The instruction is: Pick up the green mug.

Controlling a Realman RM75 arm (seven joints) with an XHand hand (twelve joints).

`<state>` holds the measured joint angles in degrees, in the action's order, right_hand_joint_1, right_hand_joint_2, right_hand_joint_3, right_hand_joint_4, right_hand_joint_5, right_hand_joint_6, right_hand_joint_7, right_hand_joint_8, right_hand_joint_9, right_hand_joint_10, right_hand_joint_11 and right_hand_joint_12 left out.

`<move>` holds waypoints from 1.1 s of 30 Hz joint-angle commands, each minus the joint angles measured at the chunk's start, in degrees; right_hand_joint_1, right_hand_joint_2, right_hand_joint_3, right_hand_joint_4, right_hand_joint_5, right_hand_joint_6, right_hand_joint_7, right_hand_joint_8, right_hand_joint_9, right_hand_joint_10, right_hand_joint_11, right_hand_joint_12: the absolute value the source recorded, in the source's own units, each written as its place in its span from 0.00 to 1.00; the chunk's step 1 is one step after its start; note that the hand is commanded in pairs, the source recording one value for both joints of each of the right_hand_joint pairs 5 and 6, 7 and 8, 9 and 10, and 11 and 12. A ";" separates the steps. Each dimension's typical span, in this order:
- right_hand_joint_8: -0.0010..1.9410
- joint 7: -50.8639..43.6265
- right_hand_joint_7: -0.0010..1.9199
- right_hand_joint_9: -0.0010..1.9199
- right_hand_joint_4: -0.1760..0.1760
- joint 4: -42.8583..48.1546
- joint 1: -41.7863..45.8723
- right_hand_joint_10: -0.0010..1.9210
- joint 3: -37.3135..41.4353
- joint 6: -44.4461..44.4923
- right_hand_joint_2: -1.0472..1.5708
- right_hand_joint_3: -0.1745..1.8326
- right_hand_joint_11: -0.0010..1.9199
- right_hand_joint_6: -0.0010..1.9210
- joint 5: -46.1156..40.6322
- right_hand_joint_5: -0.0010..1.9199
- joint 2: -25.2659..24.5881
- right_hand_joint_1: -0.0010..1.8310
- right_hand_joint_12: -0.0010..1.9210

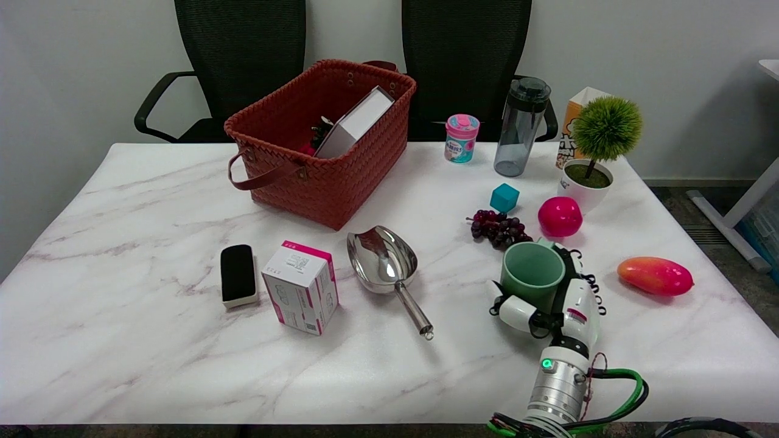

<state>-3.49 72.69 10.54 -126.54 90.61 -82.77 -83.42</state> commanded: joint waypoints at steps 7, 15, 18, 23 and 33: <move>0.45 4.89 0.46 0.36 0.50 -2.04 -0.54 0.36 0.38 1.62 0.69 0.46 0.27 0.54 1.38 0.54 1.76 0.64 0.27; 0.63 6.32 0.64 0.56 0.50 -1.63 -1.10 0.56 0.59 3.79 0.76 0.40 0.50 0.59 4.59 0.59 3.94 0.60 0.50; 0.67 8.23 0.68 0.63 0.50 -0.96 -1.34 0.63 0.83 3.85 0.79 0.37 0.53 0.62 5.32 0.62 5.69 0.59 0.53; 0.69 8.56 0.70 0.67 0.50 2.11 -1.80 0.67 1.26 3.74 0.82 0.37 0.57 0.63 6.22 0.63 9.04 0.59 0.57; 0.72 8.43 0.73 0.71 0.50 8.43 -3.69 0.71 6.63 -2.67 0.88 0.36 0.60 0.66 11.96 0.66 15.42 0.60 0.60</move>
<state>3.28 73.89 8.93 -125.39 93.43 -77.61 -76.19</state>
